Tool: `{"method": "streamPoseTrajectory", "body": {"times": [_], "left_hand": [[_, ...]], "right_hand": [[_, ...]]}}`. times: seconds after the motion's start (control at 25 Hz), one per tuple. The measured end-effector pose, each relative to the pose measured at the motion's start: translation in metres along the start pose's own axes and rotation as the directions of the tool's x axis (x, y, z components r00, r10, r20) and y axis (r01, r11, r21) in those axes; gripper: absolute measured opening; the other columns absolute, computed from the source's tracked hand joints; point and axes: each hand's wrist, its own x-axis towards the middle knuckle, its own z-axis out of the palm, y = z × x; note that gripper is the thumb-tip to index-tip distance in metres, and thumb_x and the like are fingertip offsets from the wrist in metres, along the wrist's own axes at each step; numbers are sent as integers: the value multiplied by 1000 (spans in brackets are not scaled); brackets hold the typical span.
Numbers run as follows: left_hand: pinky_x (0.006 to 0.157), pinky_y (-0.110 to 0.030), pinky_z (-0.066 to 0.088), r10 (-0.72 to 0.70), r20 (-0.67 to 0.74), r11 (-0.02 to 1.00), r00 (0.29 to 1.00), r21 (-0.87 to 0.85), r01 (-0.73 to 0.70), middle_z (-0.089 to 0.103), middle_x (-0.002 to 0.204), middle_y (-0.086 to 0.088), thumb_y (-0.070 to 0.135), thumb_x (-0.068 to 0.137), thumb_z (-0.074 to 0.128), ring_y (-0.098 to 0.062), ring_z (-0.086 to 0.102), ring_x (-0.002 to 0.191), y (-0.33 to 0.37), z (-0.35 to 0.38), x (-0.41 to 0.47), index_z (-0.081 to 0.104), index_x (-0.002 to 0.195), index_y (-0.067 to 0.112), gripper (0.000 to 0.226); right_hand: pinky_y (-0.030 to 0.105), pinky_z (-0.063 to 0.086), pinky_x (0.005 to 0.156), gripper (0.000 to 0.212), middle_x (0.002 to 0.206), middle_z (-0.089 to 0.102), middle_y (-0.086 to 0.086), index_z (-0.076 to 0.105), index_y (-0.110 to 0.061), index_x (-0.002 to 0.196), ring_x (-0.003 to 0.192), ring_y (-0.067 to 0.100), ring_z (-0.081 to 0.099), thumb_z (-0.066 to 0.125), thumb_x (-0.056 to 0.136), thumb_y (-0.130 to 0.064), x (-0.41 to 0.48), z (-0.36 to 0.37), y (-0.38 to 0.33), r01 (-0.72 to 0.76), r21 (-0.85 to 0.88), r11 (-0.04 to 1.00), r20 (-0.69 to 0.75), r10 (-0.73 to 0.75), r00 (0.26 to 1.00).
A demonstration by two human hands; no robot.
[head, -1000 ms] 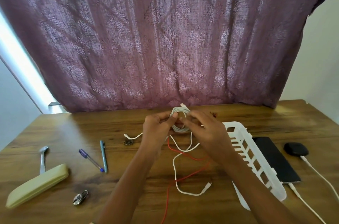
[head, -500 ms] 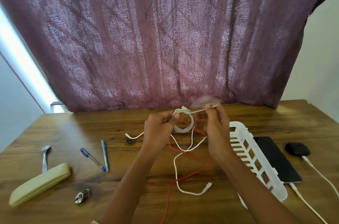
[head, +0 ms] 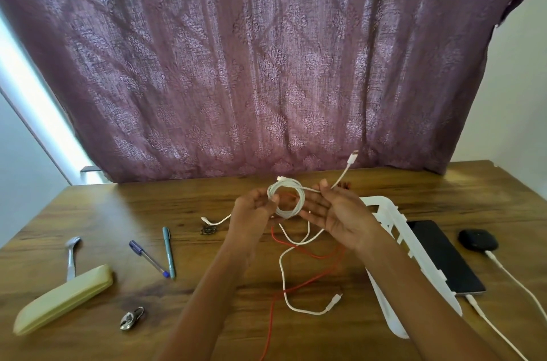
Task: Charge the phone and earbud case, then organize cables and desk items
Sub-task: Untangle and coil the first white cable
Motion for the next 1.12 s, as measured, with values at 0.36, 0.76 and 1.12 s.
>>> {"method": "streamPoseTrajectory", "body": {"times": [0.36, 0.76, 1.12], "left_hand": [[84, -25, 47, 411, 376, 638, 830, 532, -557, 61, 103, 5, 6, 87, 59, -13, 59, 96, 1, -12, 7, 61, 115, 12, 29], [78, -31, 54, 258, 277, 876, 926, 337, -345, 72, 89, 3, 8, 83, 65, -12, 67, 83, 3, -6, -1, 68, 88, 32, 25], [64, -11, 48, 45, 174, 982, 984, 176, -76, 67, 59, 14, 12, 88, 59, 3, 61, 62, 13, 2, -10, 72, 89, 14, 14]], "right_hand": [[19, 49, 40, 28, 51, 65, 0, 58, -8, 78, 44, 10, 61, 45, 96, -24, 3, 0, 1, 14, -216, 976, -60, -28, 998], [16, 38, 35, 28, 44, 58, -2, 60, -5, 78, 38, 8, 51, 49, 95, -24, 11, -7, 5, 8, -245, 970, -67, -26, 997], [8, 42, 43, 62, 71, 61, 1, 38, -6, 120, 53, 6, 58, 77, 74, -24, 16, -11, 29, 260, -641, 722, -340, -572, 747]]}}
